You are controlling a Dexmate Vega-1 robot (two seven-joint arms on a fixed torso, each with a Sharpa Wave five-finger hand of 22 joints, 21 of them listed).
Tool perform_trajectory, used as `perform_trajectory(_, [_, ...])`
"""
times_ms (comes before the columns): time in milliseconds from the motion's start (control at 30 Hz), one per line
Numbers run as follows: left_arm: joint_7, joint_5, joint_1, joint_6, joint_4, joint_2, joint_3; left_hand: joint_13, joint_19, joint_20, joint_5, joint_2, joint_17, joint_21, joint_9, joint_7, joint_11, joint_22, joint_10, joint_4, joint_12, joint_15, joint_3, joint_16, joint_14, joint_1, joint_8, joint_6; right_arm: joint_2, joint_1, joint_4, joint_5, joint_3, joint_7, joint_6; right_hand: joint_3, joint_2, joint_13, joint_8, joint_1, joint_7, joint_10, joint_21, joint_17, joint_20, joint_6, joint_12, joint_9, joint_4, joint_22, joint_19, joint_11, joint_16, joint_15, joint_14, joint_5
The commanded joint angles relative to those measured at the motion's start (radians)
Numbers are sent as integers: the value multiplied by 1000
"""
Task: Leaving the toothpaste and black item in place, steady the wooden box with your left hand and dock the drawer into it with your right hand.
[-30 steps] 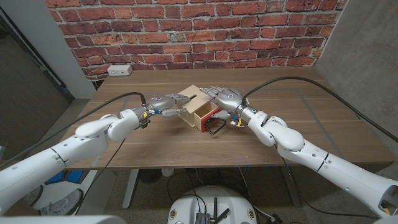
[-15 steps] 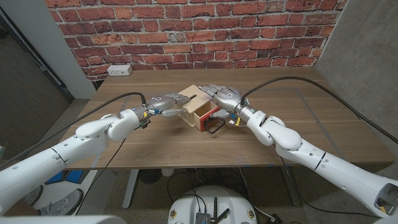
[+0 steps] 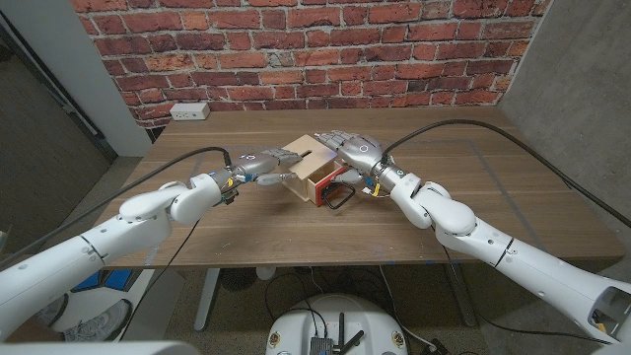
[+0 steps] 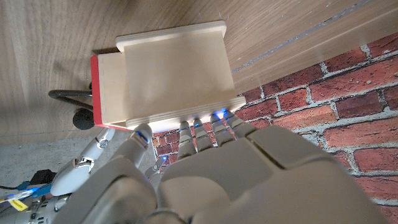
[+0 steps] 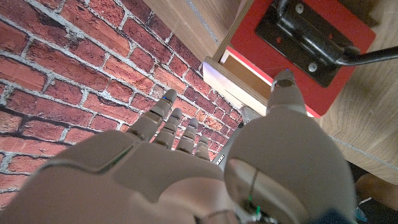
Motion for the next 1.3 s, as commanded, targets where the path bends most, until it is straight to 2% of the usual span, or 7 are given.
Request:
perform_trajectory(33, [-3, -1, 0, 1, -1, 0, 0, 4, 7, -141, 0, 78, 4, 2, 4, 0, -1, 3, 9, -4, 5, -85, 8, 5, 10, 8, 5, 11, 11, 18, 25, 13, -10, -14, 4, 1, 4, 2, 8, -10, 1, 7, 6, 2, -2, 8, 7, 3, 5, 3, 10, 1, 7, -6, 9, 7])
perform_trajectory(1300, [-17, 0, -21, -3, 14, -16, 17, 4, 9, -141, 0, 78, 4, 1, 4, 2, 0, 3, 13, -2, 3, -84, 12, 3, 15, 5, 5, 21, 80, 79, 126, 42, -65, -91, -8, -8, 11, 3, 11, -39, 0, 23, 4, 2, 3, 24, 8, 3, 19, 3, 16, 12, 11, -3, 15, 25])
